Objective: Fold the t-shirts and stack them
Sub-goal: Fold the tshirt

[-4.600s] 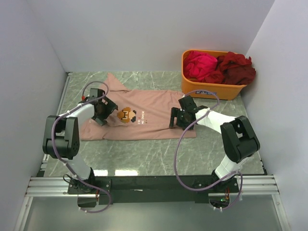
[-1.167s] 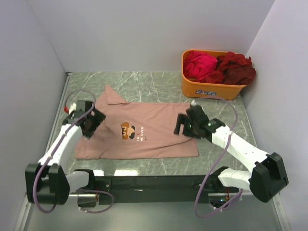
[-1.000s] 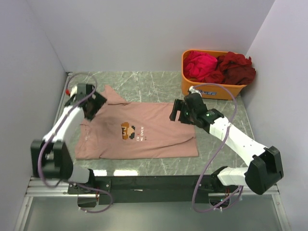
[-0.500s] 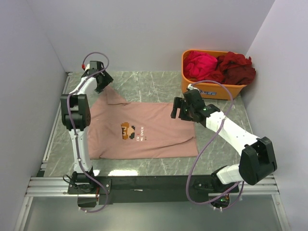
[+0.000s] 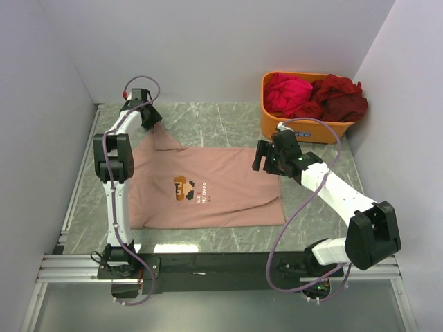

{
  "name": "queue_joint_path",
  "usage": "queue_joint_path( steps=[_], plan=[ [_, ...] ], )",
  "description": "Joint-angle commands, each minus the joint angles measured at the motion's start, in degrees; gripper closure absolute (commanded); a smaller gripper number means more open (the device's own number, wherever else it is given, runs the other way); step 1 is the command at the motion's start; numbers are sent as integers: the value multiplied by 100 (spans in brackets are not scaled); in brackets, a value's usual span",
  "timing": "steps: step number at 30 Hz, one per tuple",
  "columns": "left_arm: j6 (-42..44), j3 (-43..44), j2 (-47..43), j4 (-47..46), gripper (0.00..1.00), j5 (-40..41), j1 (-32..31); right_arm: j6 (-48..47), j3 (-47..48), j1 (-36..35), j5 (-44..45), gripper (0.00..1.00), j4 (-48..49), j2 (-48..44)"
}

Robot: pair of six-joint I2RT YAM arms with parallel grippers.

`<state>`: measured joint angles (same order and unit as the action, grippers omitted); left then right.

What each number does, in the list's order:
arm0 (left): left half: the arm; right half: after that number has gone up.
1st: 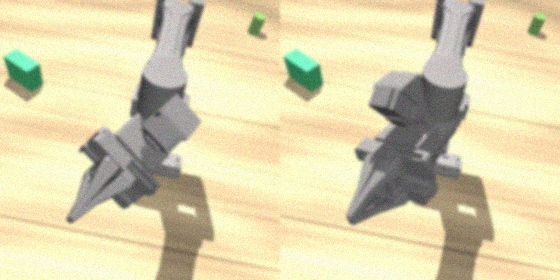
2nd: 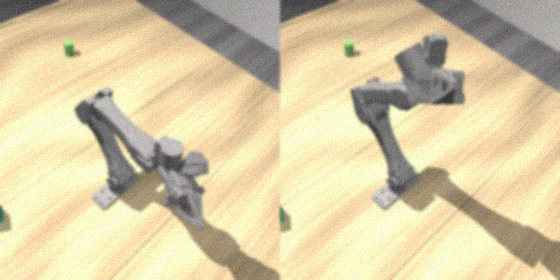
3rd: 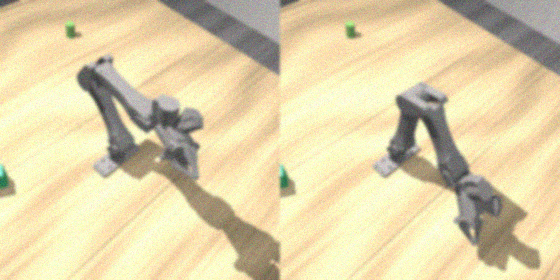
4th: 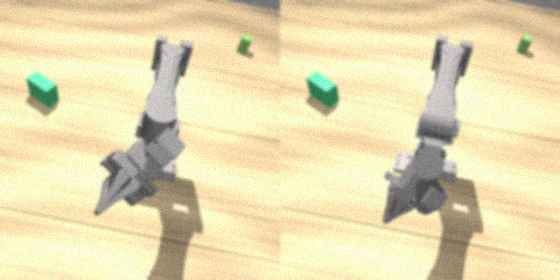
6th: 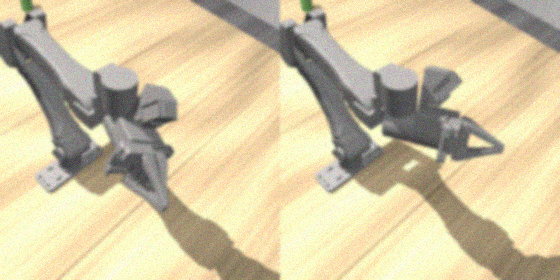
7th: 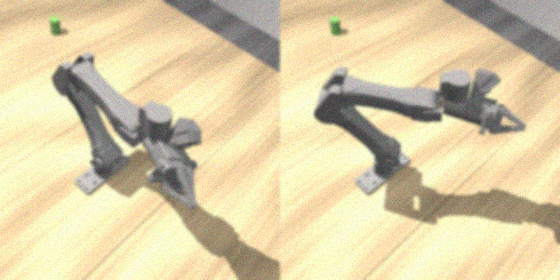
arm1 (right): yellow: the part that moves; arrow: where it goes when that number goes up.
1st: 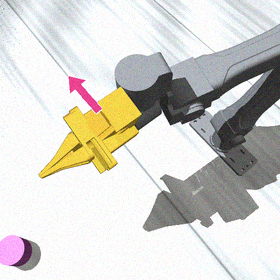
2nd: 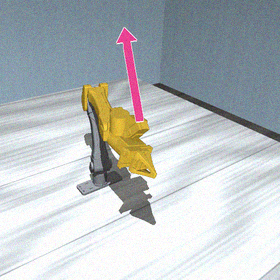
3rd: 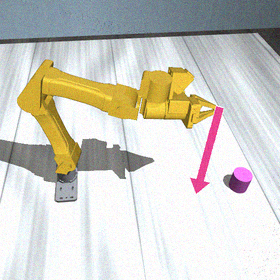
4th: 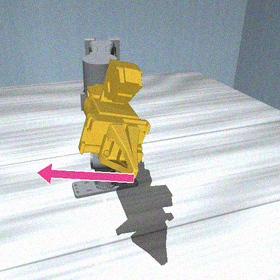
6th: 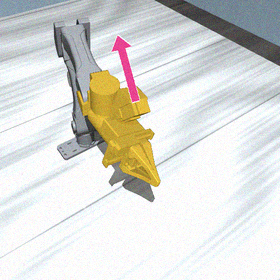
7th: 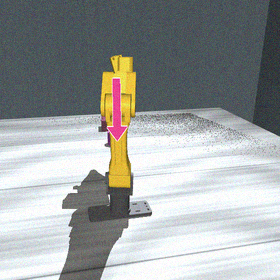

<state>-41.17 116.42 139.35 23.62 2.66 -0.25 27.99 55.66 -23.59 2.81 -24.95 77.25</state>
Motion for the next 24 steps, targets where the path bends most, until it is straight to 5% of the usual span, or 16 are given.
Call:
queue_joint_path(
  steps=[1,4,5,6,24],
  plan=[
    [170,83,-92,-103,57,-46,8,-74,-73,118,115,10,122,-158],
    [328,152,-110,-42,76,68,8,-57,-108,118,158,10,113,-175],
    [381,188,-127,-15,95,129,8,-74,-125,118,159,10,96,-184],
    [442,188,-136,-6,100,156,8,-65,-134,118,176,10,96,-237],
    [522,-1437,-1418,-647,100,86,7,-180,-398,180,360,10,-54,-465]
  ],
)
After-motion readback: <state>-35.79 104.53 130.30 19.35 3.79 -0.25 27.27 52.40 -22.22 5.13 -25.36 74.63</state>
